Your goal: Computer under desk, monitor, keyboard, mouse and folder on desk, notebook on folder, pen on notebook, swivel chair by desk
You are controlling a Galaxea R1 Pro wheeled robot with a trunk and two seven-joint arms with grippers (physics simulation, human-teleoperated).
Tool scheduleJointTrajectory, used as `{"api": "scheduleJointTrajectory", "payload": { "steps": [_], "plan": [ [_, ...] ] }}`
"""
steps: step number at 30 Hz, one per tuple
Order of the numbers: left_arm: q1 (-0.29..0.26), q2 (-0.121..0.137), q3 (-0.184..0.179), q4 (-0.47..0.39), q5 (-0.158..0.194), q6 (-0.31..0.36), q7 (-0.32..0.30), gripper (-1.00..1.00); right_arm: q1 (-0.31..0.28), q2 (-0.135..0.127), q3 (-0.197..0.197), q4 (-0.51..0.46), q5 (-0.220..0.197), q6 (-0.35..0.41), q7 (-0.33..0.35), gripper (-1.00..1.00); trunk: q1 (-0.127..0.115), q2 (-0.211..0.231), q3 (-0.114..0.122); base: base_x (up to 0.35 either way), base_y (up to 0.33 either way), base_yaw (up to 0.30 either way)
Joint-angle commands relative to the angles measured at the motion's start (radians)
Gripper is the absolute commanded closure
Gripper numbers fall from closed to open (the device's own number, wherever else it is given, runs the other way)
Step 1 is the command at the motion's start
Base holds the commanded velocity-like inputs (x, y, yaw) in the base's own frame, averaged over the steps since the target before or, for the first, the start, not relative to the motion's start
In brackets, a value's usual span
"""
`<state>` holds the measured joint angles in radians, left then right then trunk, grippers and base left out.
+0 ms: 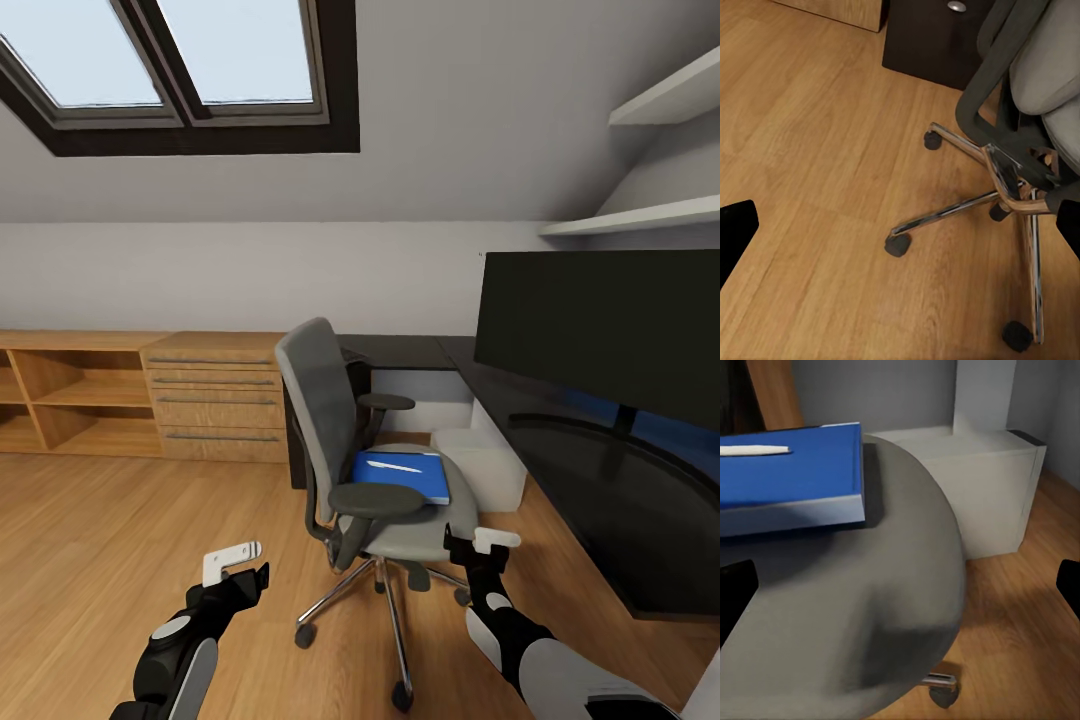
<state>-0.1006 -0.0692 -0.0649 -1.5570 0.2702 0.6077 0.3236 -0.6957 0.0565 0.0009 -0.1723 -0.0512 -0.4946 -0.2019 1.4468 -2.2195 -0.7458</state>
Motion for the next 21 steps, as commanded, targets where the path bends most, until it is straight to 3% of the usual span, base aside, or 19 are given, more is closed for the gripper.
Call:
{"api": "scheduleJointTrajectory", "payload": {
  "steps": [1,21],
  "plan": [
    [-0.001,0.0,-0.001,-0.001,0.011,0.003,0.009,-1.0,-0.001,0.0,0.001,0.001,-0.005,-0.004,0.0,-1.0,0.0,-0.001,-0.001,0.0,0.0,0.0],
    [-0.001,0.0,-0.001,-0.002,0.011,0.003,0.009,-1.0,0.0,0.0,0.002,0.001,-0.006,-0.004,0.0,-1.0,0.0,-0.001,-0.003,0.0,0.0,0.0]
  ]
}}
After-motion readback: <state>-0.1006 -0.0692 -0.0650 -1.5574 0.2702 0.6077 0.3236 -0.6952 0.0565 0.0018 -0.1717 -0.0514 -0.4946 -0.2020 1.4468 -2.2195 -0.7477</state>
